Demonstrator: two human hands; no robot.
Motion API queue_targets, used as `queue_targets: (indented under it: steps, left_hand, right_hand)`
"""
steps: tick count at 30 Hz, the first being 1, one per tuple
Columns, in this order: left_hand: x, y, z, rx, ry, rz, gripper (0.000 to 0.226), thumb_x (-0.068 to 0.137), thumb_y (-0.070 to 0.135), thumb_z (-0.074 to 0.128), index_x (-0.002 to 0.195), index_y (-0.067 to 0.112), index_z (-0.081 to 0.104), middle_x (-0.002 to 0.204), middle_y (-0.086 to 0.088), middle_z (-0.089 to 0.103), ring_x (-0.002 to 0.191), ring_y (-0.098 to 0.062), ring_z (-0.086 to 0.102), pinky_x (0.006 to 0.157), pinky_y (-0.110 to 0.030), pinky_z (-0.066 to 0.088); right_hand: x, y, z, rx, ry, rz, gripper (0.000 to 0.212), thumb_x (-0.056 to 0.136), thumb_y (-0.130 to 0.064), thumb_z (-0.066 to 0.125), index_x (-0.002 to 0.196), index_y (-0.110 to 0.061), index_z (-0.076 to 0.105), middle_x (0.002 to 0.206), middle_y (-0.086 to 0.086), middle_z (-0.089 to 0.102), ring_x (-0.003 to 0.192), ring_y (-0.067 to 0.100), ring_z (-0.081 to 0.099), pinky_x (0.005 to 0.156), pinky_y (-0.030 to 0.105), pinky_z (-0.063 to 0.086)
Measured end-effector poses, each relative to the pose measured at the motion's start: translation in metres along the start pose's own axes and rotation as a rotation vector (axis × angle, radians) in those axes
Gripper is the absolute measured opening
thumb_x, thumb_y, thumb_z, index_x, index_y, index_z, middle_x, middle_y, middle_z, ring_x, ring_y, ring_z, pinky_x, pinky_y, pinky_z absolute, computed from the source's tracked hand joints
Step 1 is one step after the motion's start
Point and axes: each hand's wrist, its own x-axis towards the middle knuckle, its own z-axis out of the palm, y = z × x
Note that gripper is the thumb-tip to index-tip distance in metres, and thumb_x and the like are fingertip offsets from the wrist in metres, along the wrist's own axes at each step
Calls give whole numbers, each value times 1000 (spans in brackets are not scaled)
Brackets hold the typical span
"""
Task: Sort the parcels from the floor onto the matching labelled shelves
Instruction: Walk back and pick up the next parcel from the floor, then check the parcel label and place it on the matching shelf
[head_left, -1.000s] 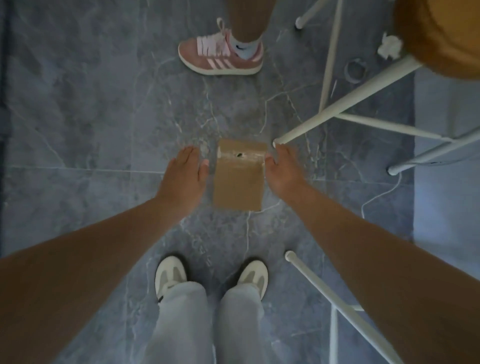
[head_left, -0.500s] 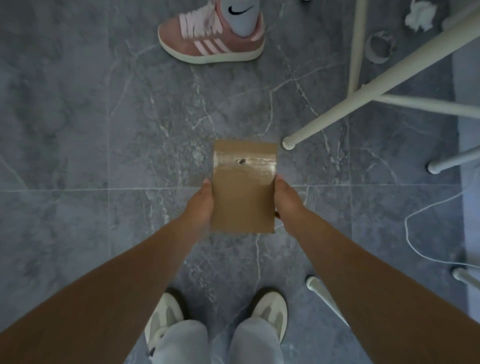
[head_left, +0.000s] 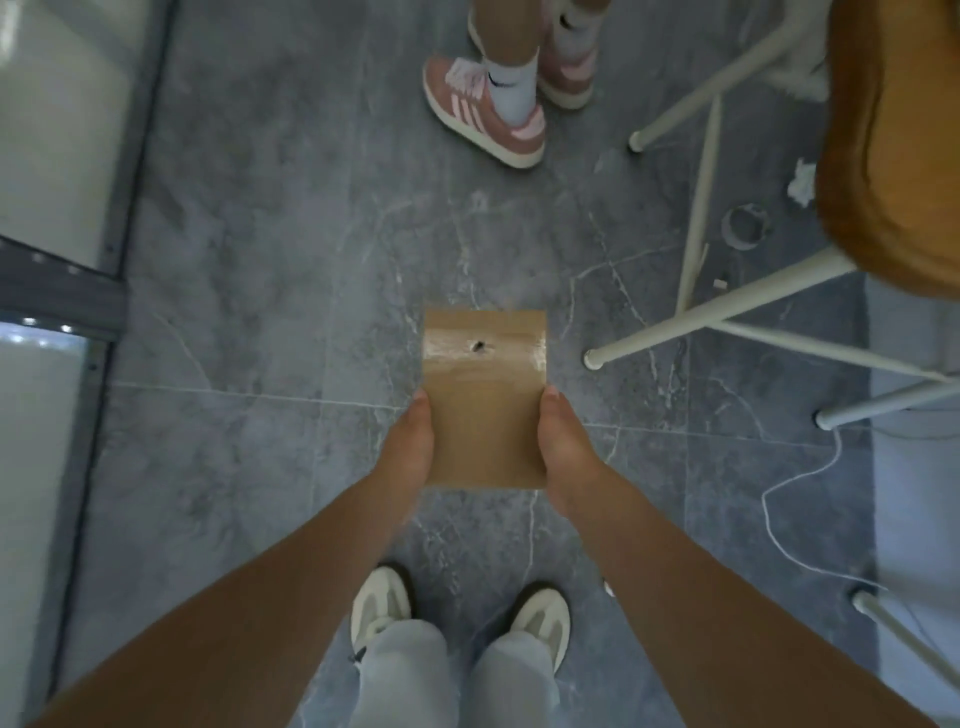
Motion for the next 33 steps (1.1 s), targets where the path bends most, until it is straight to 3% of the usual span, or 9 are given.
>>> queue_targets:
  steps: [8, 12, 16, 20, 26, 30, 33]
  left_hand:
    - [-156, 73, -59, -60, 48, 147, 59, 107, 47, 27, 156, 15, 31, 162, -9, 33, 146, -30, 35, 122, -45, 27]
    - [-256, 105, -103, -83, 70, 265, 58, 108, 44, 27, 157, 13, 30, 162, -9, 32, 148, -29, 33, 122, -42, 26]
    - [-358, 121, -155, -97, 175, 427, 56, 109, 39, 24, 157, 10, 29, 164, -10, 28, 150, -26, 29, 122, -36, 20]
    - [-431, 122, -192, -140, 237, 468, 60, 108, 46, 22, 156, 11, 31, 163, -11, 31, 149, -28, 32, 121, -40, 23]
    - [-494, 105, -240, -245, 301, 576, 60, 108, 47, 23, 150, 12, 45, 155, -14, 45, 143, -30, 43, 120, -45, 31]
    - [-533, 87, -279, -324, 352, 605, 54, 109, 42, 26, 147, 12, 49, 151, -10, 50, 140, -25, 46, 111, -30, 31]
    - [-562, 63, -318, -371, 425, 623, 52, 109, 41, 26, 147, 14, 50, 151, -10, 50, 139, -23, 46, 108, -28, 32]
  right_hand:
    - [-146, -73, -18, 66, -3, -118, 54, 104, -53, 32, 148, -26, 46, 152, 4, 48, 138, 28, 46, 118, 52, 34]
    - [-248, -112, -25, 70, -58, -192, 52, 105, -52, 32, 148, -26, 46, 135, -3, 52, 134, 27, 50, 115, 52, 38]
    - [-364, -137, -27, 12, -150, -363, 46, 106, -47, 28, 146, -34, 47, 145, -2, 54, 129, 22, 54, 112, 51, 42]
    - [-464, -157, -30, -23, -238, -471, 44, 109, -39, 26, 150, -34, 41, 147, -3, 50, 132, 20, 51, 110, 43, 43]
    - [-543, -182, -27, -110, -337, -583, 44, 110, -38, 25, 148, -30, 45, 142, 0, 53, 129, 20, 52, 108, 38, 43]
    - [-584, -174, -5, -179, -376, -682, 41, 110, -32, 27, 144, -25, 49, 139, 2, 57, 121, 17, 55, 105, 37, 45]
    - [-625, -157, 22, -224, -421, -675, 39, 110, -30, 29, 142, -24, 51, 137, 1, 58, 121, 19, 56, 105, 39, 46]
